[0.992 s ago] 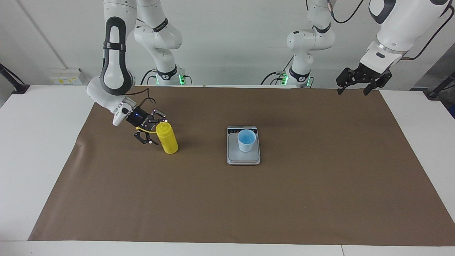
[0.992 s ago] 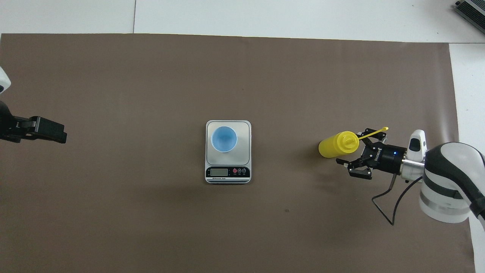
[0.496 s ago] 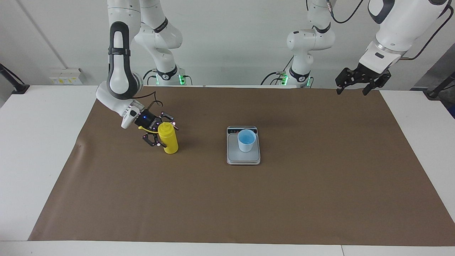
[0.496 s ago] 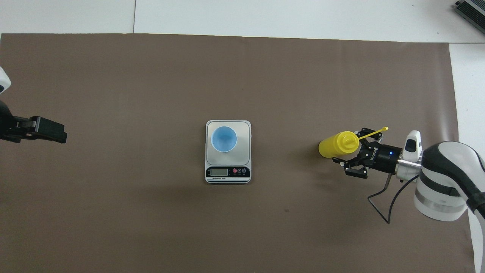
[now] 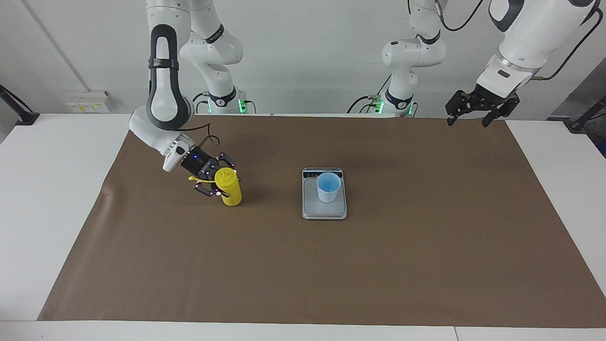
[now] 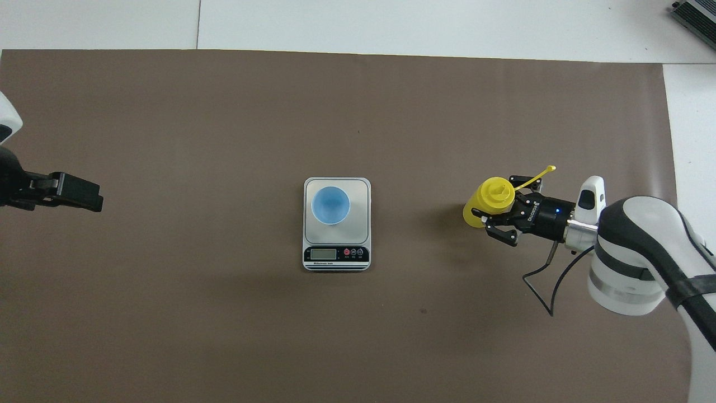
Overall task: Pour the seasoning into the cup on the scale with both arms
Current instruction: 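Lift the yellow bottle with the right gripper and carry it over the cup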
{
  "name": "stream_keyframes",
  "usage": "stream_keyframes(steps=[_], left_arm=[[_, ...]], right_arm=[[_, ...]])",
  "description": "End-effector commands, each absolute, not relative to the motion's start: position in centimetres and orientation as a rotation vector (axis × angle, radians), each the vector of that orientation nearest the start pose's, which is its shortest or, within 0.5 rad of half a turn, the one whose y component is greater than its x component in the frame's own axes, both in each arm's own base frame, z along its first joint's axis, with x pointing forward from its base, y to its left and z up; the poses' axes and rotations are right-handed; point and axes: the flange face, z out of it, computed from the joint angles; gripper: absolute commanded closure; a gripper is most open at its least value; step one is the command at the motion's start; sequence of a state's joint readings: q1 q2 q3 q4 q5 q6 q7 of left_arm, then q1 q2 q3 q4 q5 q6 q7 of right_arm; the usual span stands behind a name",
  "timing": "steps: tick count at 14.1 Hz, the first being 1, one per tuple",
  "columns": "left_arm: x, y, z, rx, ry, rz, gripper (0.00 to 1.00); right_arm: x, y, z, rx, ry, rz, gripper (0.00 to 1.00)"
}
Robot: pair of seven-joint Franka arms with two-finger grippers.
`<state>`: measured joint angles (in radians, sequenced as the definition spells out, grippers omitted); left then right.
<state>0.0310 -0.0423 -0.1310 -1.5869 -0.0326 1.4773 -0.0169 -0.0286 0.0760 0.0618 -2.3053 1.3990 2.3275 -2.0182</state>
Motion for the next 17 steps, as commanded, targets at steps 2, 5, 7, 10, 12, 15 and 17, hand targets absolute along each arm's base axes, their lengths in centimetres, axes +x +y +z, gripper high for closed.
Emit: stream_keyframes(steps=[2,5,7,10,12,15,17], left_arm=[[52.3,-6.1,63.2,-3.165,0.121,0.086,0.00],[52.3,-6.7,63.2,-3.164,0.135,0.087,0.00],[52.3,-6.6,63.2,-3.164,0.136,0.087,0.00],[52.3,-6.6,63.0,-3.164,0.135,0.089,0.00],[52.0,-6.6,62.7,-3.163,0.130,0.084,0.00],[52.1,-6.6,62.5,-3.163,0.122,0.080,0.00],[52.2,-6.6,62.6,-3.165,0.114,0.055,0.00]], right_arm=[[54.3,8.5,35.3,-2.160,-1.116,-1.037,0.84],[54.9,12.8,37.1,-2.232,-1.146,-1.040,0.84],[54.9,15.8,38.3,-2.269,-1.181,-1.051,0.84],[55.1,20.5,38.8,-2.325,-1.274,-1.013,0.84],[55.8,22.3,39.9,-2.368,-1.348,-0.954,0.84],[55.9,25.1,41.2,-2.451,-1.471,-0.858,0.84],[54.9,27.6,41.2,-2.503,-1.552,-0.794,0.84]])
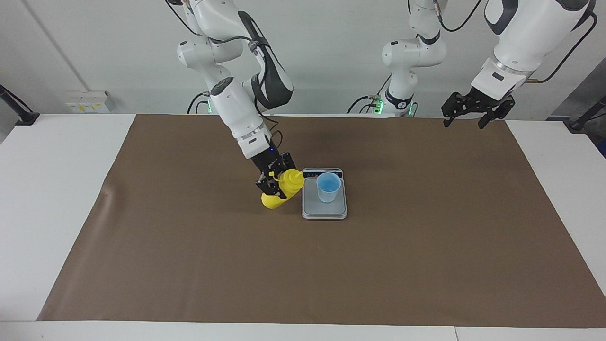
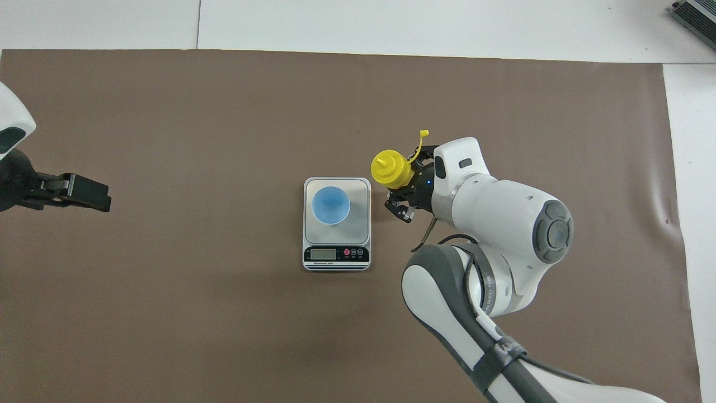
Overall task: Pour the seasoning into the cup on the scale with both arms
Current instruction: 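Lift the yellow bottle with the right gripper and carry it over the cup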
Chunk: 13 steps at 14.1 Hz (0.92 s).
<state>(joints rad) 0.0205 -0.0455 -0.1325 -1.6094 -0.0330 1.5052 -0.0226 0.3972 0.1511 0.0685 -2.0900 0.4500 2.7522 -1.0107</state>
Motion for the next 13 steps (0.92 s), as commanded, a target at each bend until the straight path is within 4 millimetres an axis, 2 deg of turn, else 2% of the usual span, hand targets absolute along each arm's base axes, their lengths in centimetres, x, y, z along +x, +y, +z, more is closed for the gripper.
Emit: stream_keyframes(steps=[1,4,6,10,11,13], left_arm=[[52.2,-6.6,62.6,-3.165,0.112,0.058,0.00],[52.2,-6.6,62.4,-3.165,0.112,0.060,0.00],[52.2,-6.6,62.4,-3.165,0.109,0.060,0.00],[52.0,-6.6,62.3,-3.164,0.109,0.063,0.00],[52.0,-6.6,62.3,-3.164,0.109,0.065,0.00],[51.9,-6.8,62.3,-3.163,0.113,0.067,0.00]], right_arm=[[54.8,28.1,41.4,-2.529,-1.609,-0.771,0.84],[54.7,30.1,42.9,-2.600,-1.762,-0.688,0.83],[54.2,31.0,42.4,-2.634,-1.838,-0.660,0.83],[53.2,31.9,42.2,-2.642,-2.118,-0.602,0.84],[53.0,32.0,42.1,-2.638,-2.177,-0.583,0.87],[52.0,33.5,41.9,-2.591,-2.311,-0.578,0.93]])
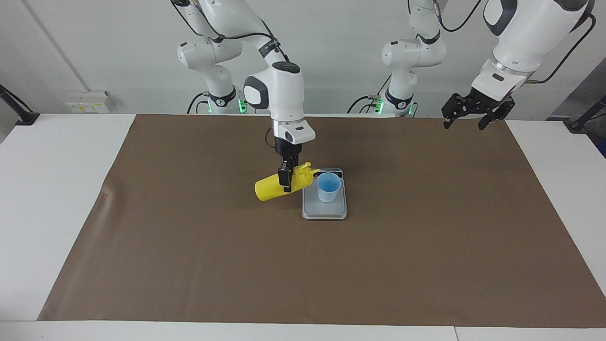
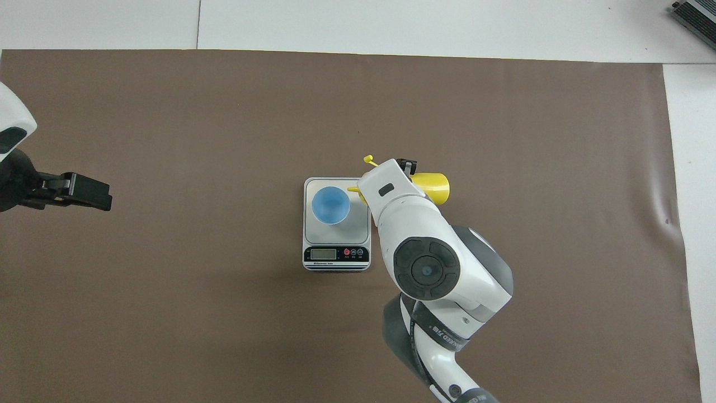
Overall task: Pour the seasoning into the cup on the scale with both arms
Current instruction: 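Lift the yellow bottle with the right gripper and carry it over the cup, then tilt the yellow bottle nozzle down into the blue cup with the right gripper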
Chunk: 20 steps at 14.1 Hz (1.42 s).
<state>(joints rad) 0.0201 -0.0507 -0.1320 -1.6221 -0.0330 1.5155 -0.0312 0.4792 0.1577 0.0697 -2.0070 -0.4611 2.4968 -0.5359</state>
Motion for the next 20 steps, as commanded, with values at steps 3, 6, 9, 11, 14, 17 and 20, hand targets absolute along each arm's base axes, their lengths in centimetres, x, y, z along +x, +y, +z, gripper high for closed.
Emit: stream_keyframes(steps=[3,6,9,11,14,17,20], left_arm=[[51.9,-6.7,62.2,-3.163,0.116,0.070,0.00],[51.7,-7.5,62.0,-3.161,0.133,0.077,0.00],[51.6,-7.5,62.0,-3.161,0.135,0.075,0.00],[51.6,-7.4,62.0,-3.161,0.135,0.075,0.00],[51.5,-7.4,61.9,-3.160,0.135,0.080,0.00],[51.5,-7.4,61.8,-3.160,0.135,0.082,0.00],[51.4,-7.5,62.0,-3.160,0.137,0.075,0.00]], right_arm=[[51.8,33.7,41.8,-2.546,-2.497,-0.596,1.00],[51.7,34.0,41.4,-2.469,-2.715,-0.605,1.00],[51.1,35.0,40.8,-2.357,-2.939,-0.602,1.00],[50.9,35.2,40.3,-2.352,-2.967,-0.568,1.00],[51.0,36.8,40.2,-2.350,-3.071,-0.493,1.00],[50.7,38.3,39.3,-2.358,-3.150,-0.443,1.00],[49.4,39.7,37.8,-2.528,-3.159,-0.410,1.00]])
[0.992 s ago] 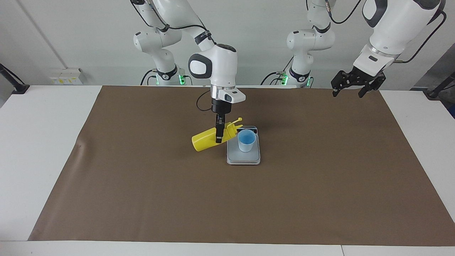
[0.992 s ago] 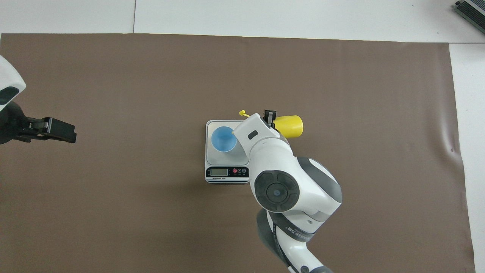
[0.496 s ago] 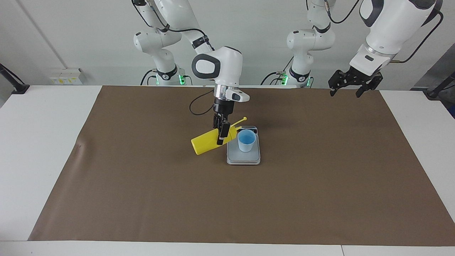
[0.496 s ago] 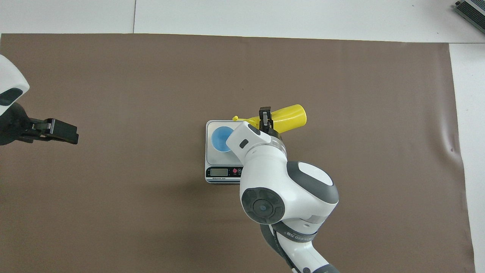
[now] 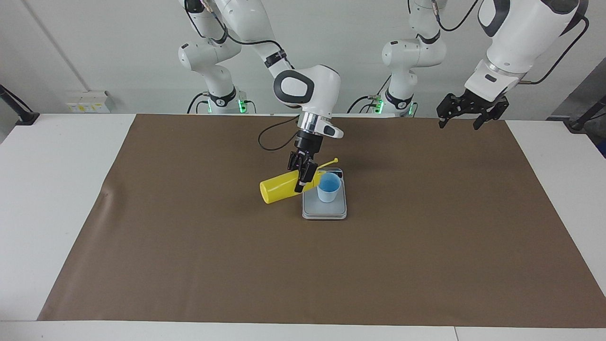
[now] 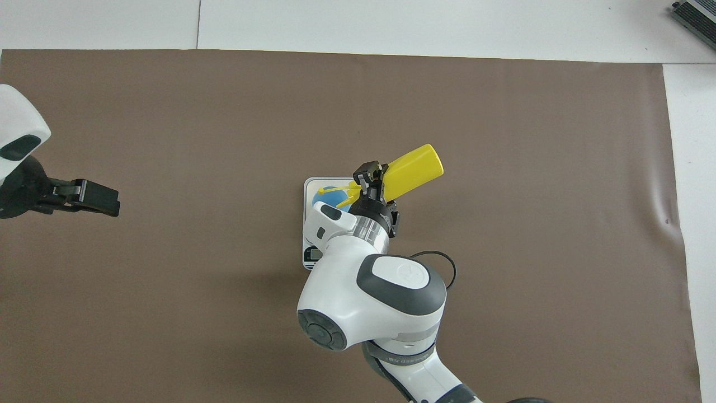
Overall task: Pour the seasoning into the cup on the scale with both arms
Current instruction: 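Tilt the yellow bottle nozzle down into the blue cup with the right gripper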
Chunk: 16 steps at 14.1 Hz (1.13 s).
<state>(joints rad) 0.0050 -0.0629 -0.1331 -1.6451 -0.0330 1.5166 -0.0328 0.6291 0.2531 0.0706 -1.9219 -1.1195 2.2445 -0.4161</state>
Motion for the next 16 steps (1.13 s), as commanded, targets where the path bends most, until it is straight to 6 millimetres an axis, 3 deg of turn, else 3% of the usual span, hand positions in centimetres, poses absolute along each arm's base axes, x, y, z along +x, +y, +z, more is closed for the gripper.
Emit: stream_keyframes(steps=[1,16], left_arm=[[51.4,-7.5,62.0,-3.160,0.137,0.077,0.00],[51.4,-7.5,61.5,-3.159,0.134,0.092,0.00]], right_arm=[[49.1,40.3,37.5,1.365,1.698,0.216,1.00],[48.3,41.1,35.1,1.293,1.554,0.251,1.00]])
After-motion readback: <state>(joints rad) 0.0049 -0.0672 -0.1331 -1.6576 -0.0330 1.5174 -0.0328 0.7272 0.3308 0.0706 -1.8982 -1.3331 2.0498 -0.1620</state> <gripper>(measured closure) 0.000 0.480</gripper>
